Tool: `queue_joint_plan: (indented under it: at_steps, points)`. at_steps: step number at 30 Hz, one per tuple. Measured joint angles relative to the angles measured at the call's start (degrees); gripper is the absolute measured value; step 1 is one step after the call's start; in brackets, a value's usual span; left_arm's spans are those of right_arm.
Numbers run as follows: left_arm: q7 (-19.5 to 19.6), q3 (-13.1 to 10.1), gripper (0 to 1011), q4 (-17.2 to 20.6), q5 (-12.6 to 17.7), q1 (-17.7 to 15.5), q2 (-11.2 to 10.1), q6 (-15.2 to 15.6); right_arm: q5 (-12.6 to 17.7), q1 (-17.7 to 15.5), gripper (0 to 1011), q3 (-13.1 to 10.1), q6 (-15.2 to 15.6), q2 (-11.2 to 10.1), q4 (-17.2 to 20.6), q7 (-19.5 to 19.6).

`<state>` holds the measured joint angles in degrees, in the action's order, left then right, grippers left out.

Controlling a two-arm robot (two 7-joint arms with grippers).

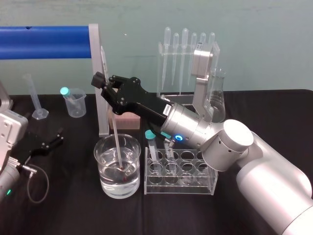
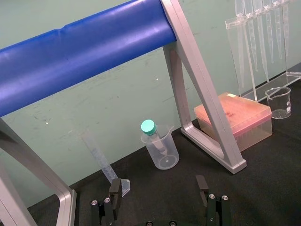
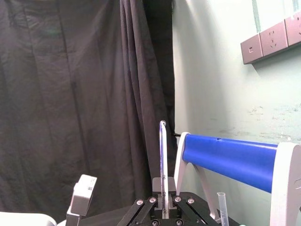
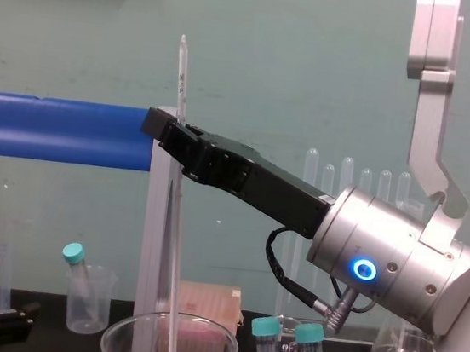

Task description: Hold the thermometer with one hand and immerse one end into the beaker, then reinsert it into the test tube rack.

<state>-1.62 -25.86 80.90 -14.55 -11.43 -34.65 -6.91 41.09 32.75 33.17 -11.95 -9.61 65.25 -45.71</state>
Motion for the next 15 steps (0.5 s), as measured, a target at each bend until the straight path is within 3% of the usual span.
queue_joint_plan:
  at_steps: [15]
  points:
    - [0.0,0.0,1008,0.0,0.0,0.0,0.0,0.0,0.0,0.0,55,0.0,0.0,0.0,0.0,0.0]
